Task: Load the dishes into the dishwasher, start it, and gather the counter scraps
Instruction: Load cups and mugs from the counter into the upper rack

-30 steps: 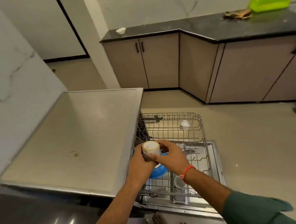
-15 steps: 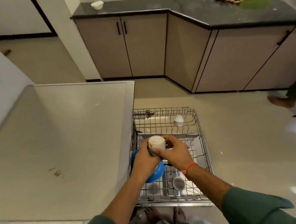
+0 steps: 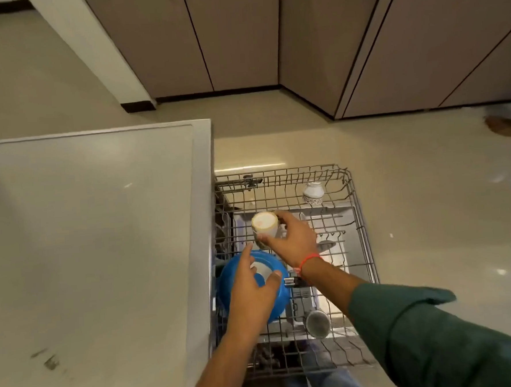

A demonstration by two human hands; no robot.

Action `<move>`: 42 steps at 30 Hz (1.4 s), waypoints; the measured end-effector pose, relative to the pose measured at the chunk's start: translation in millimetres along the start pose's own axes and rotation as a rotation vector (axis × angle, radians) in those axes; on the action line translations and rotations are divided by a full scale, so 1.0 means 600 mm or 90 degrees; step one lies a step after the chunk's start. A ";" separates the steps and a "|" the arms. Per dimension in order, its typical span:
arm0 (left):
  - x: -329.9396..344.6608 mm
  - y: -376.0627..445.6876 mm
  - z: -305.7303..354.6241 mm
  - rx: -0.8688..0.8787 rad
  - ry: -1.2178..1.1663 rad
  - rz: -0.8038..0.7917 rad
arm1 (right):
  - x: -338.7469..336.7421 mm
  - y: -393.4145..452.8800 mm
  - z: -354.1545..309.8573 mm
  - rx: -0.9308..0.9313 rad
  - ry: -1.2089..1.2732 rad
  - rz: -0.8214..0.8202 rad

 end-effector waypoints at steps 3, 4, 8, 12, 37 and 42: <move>0.015 0.029 -0.006 -0.021 -0.022 0.016 | 0.032 0.066 -0.014 0.003 -0.043 -0.013; 0.019 0.038 -0.006 -0.028 -0.033 0.020 | 0.043 0.086 -0.016 0.008 -0.060 -0.019; 0.040 0.063 -0.013 -0.050 -0.078 0.028 | 0.079 0.157 -0.019 0.039 -0.060 -0.027; 0.048 0.079 -0.021 -0.043 -0.112 0.061 | 0.105 0.208 -0.007 0.087 -0.029 -0.043; 0.024 0.027 -0.029 -0.084 -0.201 0.067 | 0.086 0.147 0.019 0.194 0.072 -0.182; 0.011 -0.022 -0.005 -0.077 -0.183 0.062 | 0.023 0.000 0.037 0.185 0.161 -0.155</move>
Point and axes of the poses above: each hand's wrist, its own y-axis towards the middle knuckle, its own x-axis out of the palm, z = x × y, the point moved 3 cm from there along y, towards the middle knuckle, and after that the axes turned 13 degrees about x, right-handed, at the moved point
